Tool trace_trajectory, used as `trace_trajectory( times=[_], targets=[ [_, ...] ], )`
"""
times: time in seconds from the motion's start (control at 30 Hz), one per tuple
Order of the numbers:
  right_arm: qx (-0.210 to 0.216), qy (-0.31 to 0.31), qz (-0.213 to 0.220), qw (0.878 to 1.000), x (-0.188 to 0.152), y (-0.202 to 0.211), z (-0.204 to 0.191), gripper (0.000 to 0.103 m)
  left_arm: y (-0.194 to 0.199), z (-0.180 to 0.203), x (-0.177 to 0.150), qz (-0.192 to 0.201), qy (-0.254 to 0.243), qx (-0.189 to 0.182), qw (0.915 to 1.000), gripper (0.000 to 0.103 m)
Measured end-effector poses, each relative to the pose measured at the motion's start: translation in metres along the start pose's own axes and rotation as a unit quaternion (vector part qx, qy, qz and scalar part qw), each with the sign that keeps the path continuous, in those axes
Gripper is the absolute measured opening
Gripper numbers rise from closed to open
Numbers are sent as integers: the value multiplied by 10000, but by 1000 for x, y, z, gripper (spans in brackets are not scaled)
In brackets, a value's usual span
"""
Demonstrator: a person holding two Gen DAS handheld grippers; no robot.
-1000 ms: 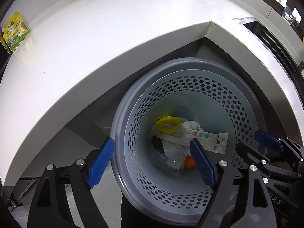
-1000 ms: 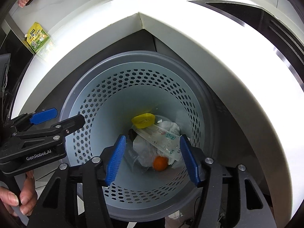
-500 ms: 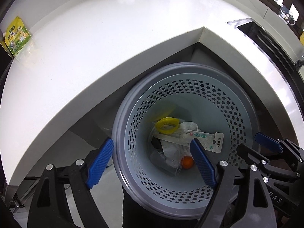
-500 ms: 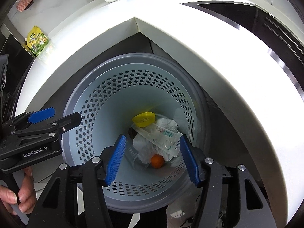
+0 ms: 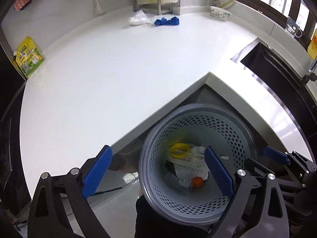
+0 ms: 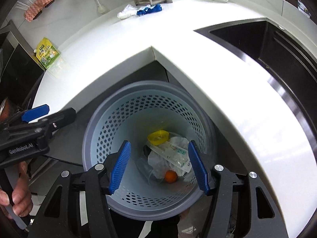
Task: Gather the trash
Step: 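Lift both open tools from the bin back toward the counter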
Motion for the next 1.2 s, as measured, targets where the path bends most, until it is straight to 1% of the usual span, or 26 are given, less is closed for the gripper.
trace_trajectory(
  times=[0.17, 0.3, 0.47, 0.63, 0.9, 1.03, 1.2],
  targets=[
    [-20, -48, 160, 9999, 22, 16, -4, 60, 21, -10, 25, 280, 15, 75, 9996, 95],
    [-50, -82, 324, 9994, 42, 26, -8, 66, 30, -16, 44, 452, 51, 79, 9989, 96],
    [-125, -104, 512, 9986, 67, 33, -15, 67, 39, -26, 68, 664, 54, 45, 9978, 97],
    [-170, -179, 680, 9974, 98, 32, -27, 69, 39, -42, 97, 816, 11, 32, 9967, 97],
    [-274, -380, 892, 9949, 150, 22, -44, 72, 24, -73, 149, 927, -96, -37, 9956, 97],
    [-331, -517, 959, 9935, 178, 8, -49, 72, 8, -90, 173, 908, -141, -104, 9957, 97],
    [-378, -650, 970, 9924, 212, -18, -55, 72, -15, -112, 202, 863, -213, -94, 9960, 97]
  ],
)
Point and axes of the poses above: each gripper's, at about its wrist camera, not at the fingertips, and y roughly against the way its jaws point, z to its right, x to its top, the point moved 4 cm from there along -y, roughly the way its jaws point, and after that the axes turned 7 degrees about -x, right-handed, at the moved point
